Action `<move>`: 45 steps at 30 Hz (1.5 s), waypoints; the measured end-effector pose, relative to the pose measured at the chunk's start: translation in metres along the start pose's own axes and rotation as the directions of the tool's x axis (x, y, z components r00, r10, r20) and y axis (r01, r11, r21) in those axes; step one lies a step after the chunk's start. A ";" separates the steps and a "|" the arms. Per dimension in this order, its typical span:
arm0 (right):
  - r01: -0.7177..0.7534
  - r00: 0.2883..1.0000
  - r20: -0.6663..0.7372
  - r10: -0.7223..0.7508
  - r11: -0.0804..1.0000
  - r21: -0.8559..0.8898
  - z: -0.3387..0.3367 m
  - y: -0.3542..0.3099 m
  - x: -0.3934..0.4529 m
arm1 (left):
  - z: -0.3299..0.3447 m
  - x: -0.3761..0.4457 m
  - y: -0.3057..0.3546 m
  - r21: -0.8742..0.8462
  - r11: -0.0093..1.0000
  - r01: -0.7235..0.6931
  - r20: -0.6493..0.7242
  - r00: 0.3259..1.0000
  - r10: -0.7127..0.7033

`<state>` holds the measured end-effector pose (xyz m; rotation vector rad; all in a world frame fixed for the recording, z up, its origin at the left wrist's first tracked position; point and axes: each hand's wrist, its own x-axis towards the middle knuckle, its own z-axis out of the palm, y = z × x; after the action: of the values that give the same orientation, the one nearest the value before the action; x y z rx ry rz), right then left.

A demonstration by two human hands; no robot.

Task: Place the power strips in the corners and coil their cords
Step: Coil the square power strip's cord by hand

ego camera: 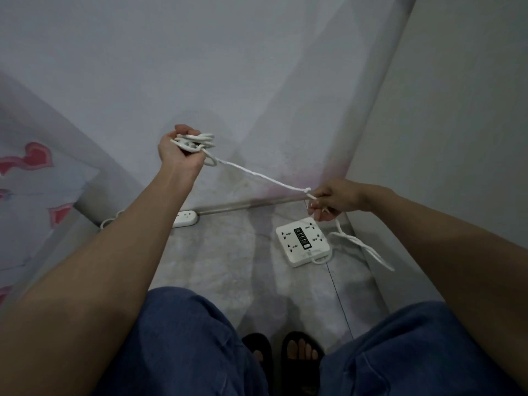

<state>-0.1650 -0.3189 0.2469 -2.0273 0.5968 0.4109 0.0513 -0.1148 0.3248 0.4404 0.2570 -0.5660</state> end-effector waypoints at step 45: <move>0.452 0.886 0.011 -0.463 0.861 -0.232 0.016 -0.089 -0.016 | -0.052 0.013 -0.074 0.936 -0.131 -0.326 0.251 0.882 -0.400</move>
<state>-0.1292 -0.2631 0.3098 -2.3192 0.0763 0.1489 0.0142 -0.1517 0.2501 1.8931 -0.8688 -0.8576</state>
